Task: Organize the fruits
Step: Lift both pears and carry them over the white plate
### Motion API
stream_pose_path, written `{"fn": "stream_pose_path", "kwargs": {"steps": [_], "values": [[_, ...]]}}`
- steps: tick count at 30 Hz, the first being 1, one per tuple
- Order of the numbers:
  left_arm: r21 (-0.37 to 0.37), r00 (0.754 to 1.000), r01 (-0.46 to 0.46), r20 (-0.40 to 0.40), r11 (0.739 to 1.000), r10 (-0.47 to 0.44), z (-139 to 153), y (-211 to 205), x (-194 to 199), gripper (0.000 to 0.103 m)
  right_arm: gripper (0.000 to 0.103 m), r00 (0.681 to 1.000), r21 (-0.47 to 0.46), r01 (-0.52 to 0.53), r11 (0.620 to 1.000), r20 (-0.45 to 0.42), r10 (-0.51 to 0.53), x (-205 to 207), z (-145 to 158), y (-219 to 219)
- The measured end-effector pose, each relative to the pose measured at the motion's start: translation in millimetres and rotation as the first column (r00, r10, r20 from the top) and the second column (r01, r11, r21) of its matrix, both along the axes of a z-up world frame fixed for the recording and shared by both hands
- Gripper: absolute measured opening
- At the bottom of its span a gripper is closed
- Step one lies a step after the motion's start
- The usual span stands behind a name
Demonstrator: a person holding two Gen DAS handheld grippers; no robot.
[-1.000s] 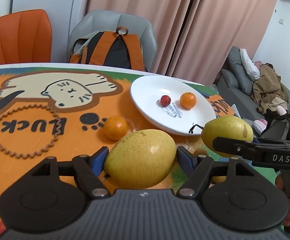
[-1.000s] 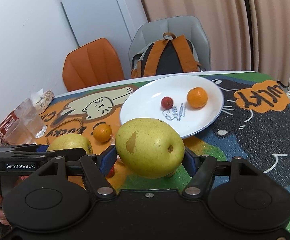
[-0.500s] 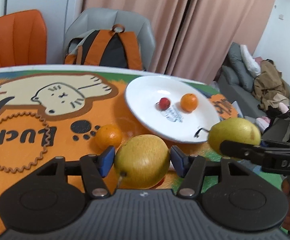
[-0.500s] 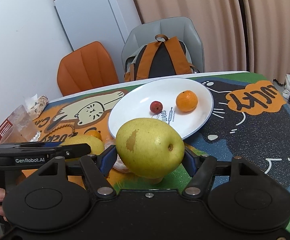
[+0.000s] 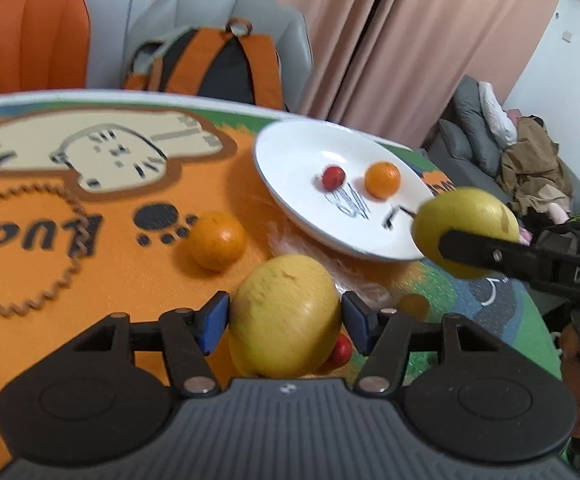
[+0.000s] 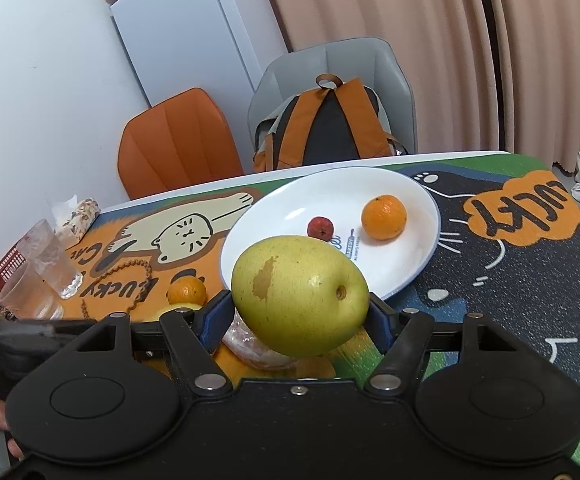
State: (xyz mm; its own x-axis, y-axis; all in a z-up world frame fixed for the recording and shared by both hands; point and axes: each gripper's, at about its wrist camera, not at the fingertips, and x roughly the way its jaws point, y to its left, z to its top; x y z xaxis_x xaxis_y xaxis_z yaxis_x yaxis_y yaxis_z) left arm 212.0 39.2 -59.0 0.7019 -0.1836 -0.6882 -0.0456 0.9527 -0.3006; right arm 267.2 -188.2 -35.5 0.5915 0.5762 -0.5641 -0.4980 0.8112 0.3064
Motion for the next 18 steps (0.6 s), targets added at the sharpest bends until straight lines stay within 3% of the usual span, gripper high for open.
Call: {"fn": "stream_pose_path", "kwargs": {"steps": [10, 14, 18], "values": [[0.018, 1.000, 0.006, 0.018, 1.000, -0.006, -2.2, -5.8, 0.5, 0.060, 0.066, 1.000, -0.015, 0.001, 1.000, 0.005, -0.001, 7.8, 1.5, 6.2], [0.053, 0.999, -0.032, 0.042, 0.998, 0.030, 1.6, -2.1, -8.1, 0.059, 0.066, 1.000, -0.024, -0.001, 1.000, 0.000, 0.001, 14.0, -0.6, 12.5], [0.038, 0.996, -0.065, 0.065, 0.997, 0.062, 11.1, 13.0, -14.6, 0.059, 0.066, 1.000, -0.027, 0.001, 1.000, -0.010, -0.001, 20.1, -5.5, 20.9]]}}
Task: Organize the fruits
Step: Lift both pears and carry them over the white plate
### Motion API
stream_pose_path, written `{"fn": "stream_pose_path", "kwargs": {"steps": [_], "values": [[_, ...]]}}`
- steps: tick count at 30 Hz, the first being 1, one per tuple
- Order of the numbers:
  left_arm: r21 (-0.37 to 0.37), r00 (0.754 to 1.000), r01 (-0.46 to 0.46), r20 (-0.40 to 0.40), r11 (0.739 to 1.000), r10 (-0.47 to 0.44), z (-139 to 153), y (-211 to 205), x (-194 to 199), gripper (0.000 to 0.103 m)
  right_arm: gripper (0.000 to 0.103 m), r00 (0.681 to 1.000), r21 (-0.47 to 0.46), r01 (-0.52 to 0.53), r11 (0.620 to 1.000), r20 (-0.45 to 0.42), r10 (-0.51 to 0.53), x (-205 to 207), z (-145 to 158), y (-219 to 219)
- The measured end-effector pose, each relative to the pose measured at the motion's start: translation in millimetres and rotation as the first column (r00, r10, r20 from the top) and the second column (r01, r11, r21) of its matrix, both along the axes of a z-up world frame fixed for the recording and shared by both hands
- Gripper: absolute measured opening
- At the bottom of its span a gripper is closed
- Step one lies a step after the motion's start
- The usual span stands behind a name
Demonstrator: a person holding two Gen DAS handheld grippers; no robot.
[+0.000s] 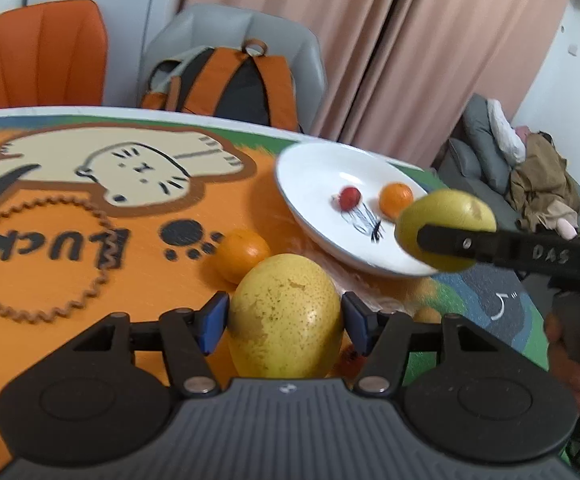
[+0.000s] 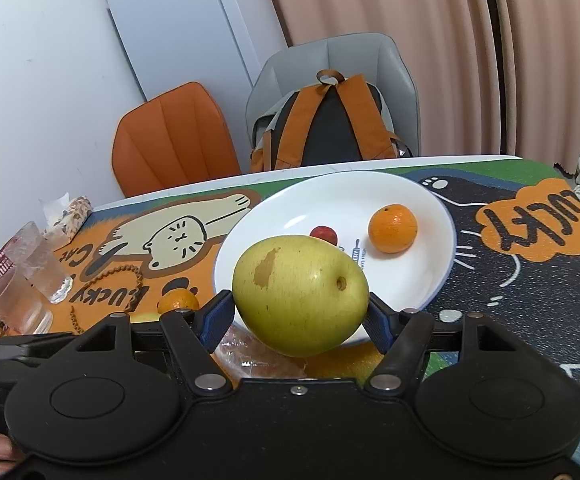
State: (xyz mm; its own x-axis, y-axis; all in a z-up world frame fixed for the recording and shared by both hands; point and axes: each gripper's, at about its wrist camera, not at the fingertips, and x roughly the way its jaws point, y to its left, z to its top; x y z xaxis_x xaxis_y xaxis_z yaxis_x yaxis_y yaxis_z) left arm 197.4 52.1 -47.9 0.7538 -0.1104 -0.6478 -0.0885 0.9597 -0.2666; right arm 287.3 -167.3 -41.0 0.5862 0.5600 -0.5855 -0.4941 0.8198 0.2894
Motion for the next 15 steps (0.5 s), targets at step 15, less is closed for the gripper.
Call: {"fn": "stream_pose_path", "kwargs": {"steps": [15], "values": [[0.007, 1.000, -0.019, 0.023, 1.000, 0.019, 16.4, 10.3, 10.4, 0.059, 0.056, 0.999, -0.012, 0.018, 1.000, -0.045, -0.018, 22.5, -17.7, 7.8]]}}
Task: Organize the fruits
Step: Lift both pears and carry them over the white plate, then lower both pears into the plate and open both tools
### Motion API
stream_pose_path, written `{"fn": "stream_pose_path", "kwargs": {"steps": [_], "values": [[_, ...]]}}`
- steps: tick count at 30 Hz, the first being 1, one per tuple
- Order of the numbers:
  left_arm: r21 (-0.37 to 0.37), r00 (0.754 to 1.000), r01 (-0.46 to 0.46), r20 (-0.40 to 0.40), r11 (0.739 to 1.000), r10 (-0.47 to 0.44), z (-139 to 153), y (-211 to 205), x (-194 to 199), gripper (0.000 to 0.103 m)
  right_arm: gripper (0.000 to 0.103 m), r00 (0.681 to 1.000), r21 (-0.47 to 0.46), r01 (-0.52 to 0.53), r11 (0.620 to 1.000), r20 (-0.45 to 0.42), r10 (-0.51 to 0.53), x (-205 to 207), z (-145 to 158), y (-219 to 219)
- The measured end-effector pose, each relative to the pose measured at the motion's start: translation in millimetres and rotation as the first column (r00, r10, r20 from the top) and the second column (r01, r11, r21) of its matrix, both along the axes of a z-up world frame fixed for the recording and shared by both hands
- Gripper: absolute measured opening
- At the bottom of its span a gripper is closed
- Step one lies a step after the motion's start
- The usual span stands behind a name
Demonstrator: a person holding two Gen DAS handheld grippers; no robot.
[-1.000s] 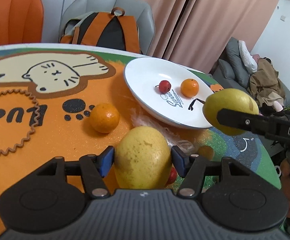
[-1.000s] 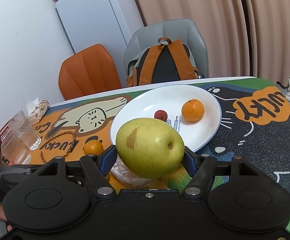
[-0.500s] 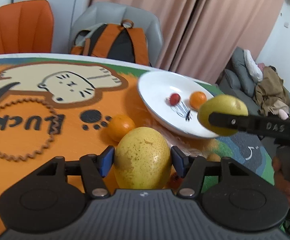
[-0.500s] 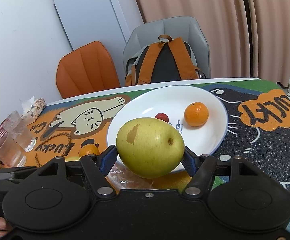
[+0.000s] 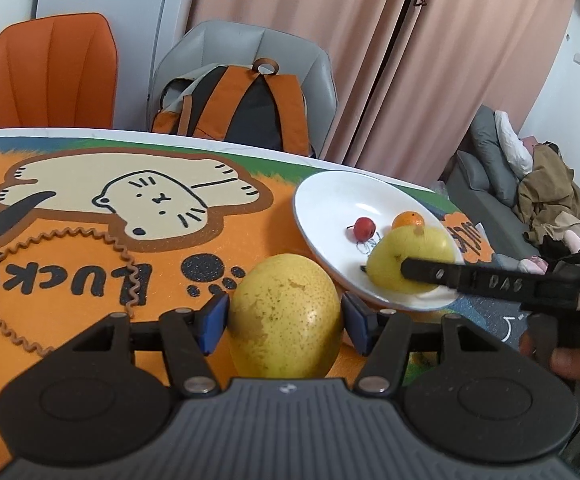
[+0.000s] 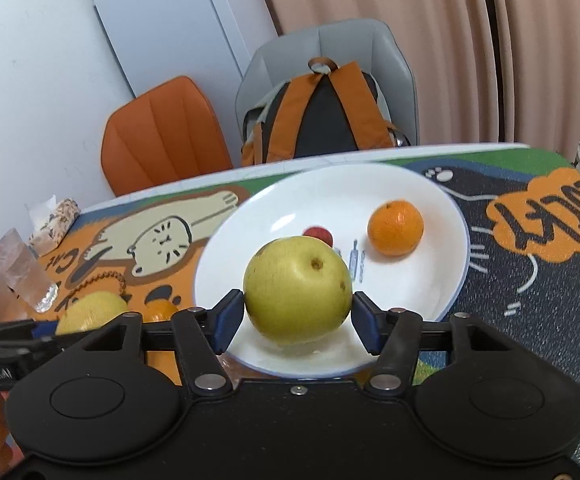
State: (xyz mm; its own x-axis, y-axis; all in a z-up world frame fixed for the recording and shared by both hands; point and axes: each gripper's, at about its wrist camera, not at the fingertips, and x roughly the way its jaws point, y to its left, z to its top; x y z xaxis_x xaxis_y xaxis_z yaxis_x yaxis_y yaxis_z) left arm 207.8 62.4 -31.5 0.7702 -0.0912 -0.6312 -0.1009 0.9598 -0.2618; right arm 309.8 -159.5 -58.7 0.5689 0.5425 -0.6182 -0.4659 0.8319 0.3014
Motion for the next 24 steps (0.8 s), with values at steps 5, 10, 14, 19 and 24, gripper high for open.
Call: {"fn": "stream_pose_path", "kwargs": {"steps": [5, 10, 14, 19, 24], "values": [[0.012, 1.000, 0.015, 0.010, 1.000, -0.015, 5.6, -7.2, 8.7, 0.059, 0.056, 1.000, 0.011, 0.004, 1.000, 0.010, -0.005, -4.0, 0.6, -8.1], [0.023, 0.999, 0.042, 0.023, 0.999, -0.043, 11.6, -19.9, 21.6, 0.059, 0.056, 0.999, 0.026, 0.017, 1.000, 0.047, -0.018, -6.2, 14.8, -21.5], [0.030, 0.998, 0.061, 0.027, 0.998, -0.062, 13.2, -28.4, 32.2, 0.059, 0.056, 0.998, 0.040, 0.016, 0.999, 0.058, -0.018, -12.9, 21.4, -33.5], [0.035, 0.996, 0.086, 0.025, 0.996, -0.087, 13.1, -40.9, 45.5, 0.059, 0.056, 0.998, 0.057, 0.010, 0.998, 0.063, -0.013, -22.0, 27.5, -46.5], [0.039, 0.995, 0.103, 0.013, 0.994, -0.104, 9.7, -50.8, 59.1, 0.059, 0.056, 0.998, 0.053, 0.023, 0.998, 0.061, -0.026, -27.3, 27.9, -58.9]]}}
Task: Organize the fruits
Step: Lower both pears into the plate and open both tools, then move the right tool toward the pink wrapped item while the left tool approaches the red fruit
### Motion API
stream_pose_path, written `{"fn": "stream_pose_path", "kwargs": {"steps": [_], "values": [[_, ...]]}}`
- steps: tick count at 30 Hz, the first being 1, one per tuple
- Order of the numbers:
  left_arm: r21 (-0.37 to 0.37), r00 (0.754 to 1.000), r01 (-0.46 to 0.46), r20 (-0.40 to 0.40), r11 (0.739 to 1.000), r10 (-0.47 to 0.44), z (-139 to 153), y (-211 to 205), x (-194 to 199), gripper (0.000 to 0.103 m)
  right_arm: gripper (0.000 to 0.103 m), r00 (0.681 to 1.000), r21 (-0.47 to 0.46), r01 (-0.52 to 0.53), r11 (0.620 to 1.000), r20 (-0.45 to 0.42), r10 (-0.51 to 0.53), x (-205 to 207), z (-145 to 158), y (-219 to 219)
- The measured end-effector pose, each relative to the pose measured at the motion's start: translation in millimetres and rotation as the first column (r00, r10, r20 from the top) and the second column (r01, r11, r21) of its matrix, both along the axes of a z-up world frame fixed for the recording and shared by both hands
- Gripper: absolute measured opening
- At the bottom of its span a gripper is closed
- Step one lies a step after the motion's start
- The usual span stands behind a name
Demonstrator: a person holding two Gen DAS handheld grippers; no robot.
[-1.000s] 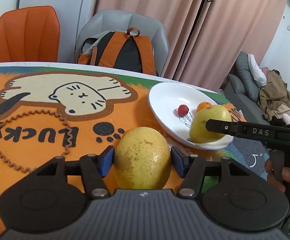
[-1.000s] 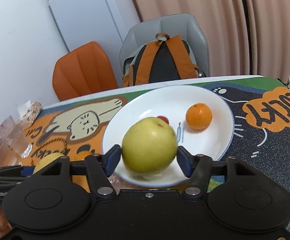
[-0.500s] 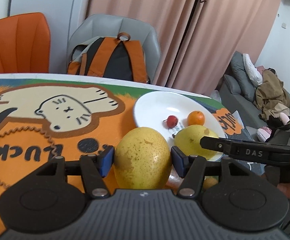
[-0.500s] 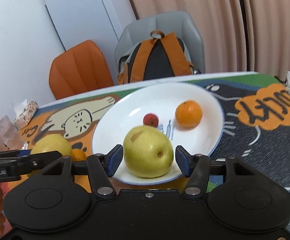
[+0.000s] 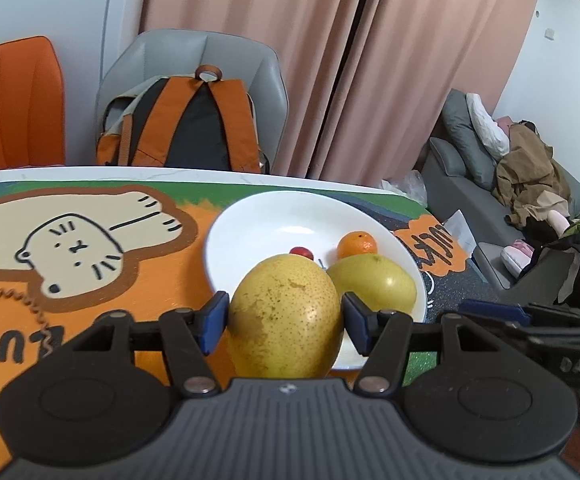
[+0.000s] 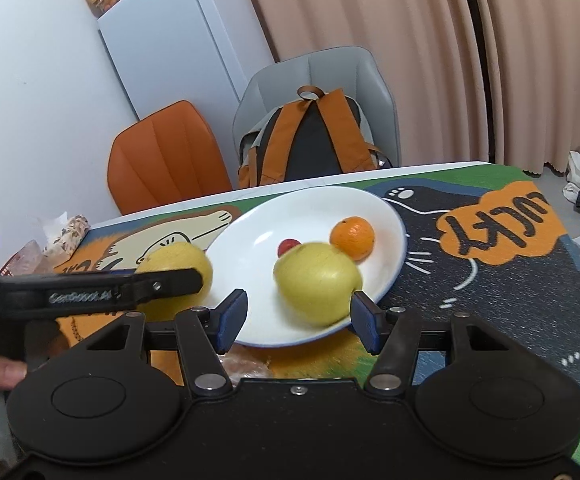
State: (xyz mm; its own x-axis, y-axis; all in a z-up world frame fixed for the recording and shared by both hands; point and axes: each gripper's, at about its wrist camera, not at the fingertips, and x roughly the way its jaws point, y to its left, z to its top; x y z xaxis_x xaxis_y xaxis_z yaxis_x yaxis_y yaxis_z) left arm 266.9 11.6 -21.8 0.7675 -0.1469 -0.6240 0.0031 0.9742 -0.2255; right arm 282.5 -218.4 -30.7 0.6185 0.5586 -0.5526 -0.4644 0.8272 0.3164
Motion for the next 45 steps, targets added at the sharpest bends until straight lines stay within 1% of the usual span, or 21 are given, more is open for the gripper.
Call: {"fn": "stream_pose_path", "kwargs": {"steps": [6, 9, 11, 12, 16, 21, 26, 32, 36, 41, 45], "values": [[0.002, 1.000, 0.003, -0.012, 1.000, -0.003, -3.4, -7.4, 17.4, 0.060, 0.056, 1.000, -0.009, 0.027, 1.000, -0.009, -0.028, -6.3, -4.5, -16.5], [0.001, 0.999, 0.008, -0.037, 1.000, -0.008, -7.1, -13.5, 27.0, 0.060, 0.056, 0.999, 0.003, 0.046, 0.999, -0.017, -0.046, -8.3, -6.6, -26.1], [0.002, 0.997, 0.008, -0.075, 1.000, -0.008, -12.4, -17.5, 32.2, 0.060, 0.056, 0.998, 0.005, 0.054, 0.999, -0.019, -0.054, -9.8, -7.4, -30.4], [0.001, 0.997, 0.008, -0.073, 1.000, -0.008, -13.7, -18.2, 31.8, 0.060, 0.056, 0.998, 0.007, 0.057, 0.998, -0.020, -0.057, -10.0, -8.0, -32.1], [0.005, 0.999, -0.003, -0.039, 1.000, 0.003, -8.8, -19.1, 23.4, 0.060, 0.056, 0.998, 0.017, 0.060, 0.998, -0.029, -0.059, -9.4, -10.2, -34.7], [0.010, 1.000, -0.005, -0.017, 1.000, 0.005, 3.8, -18.5, 16.3, 0.060, 0.056, 0.999, 0.030, 0.047, 0.998, -0.027, -0.046, -12.5, -9.6, -32.8], [0.016, 1.000, 0.006, -0.020, 1.000, -0.006, 9.3, -20.8, 5.4, 0.060, 0.057, 0.999, 0.040, 0.043, 0.998, -0.030, -0.042, -16.4, -8.2, -32.9], [0.017, 1.000, -0.005, -0.018, 1.000, 0.005, 14.0, -17.7, -11.5, 0.062, 0.057, 0.999, 0.042, 0.031, 0.999, -0.026, -0.030, -23.7, -4.6, -29.8], [0.025, 1.000, -0.003, -0.018, 1.000, 0.004, 15.2, -16.7, -24.2, 0.071, 0.057, 0.999, 0.037, 0.022, 0.999, -0.026, -0.021, -29.5, -1.6, -27.1], [0.029, 1.000, -0.013, -0.020, 0.999, 0.014, 17.2, -14.0, -38.5, 0.075, 0.059, 1.000, 0.035, 0.017, 0.999, -0.024, -0.016, -36.3, 1.2, -25.7], [0.034, 1.000, -0.018, -0.022, 0.999, 0.019, 15.9, -11.8, -48.8, 0.078, 0.064, 1.000, 0.027, 0.013, 1.000, -0.020, -0.012, -43.1, 2.3, -24.5]]}}
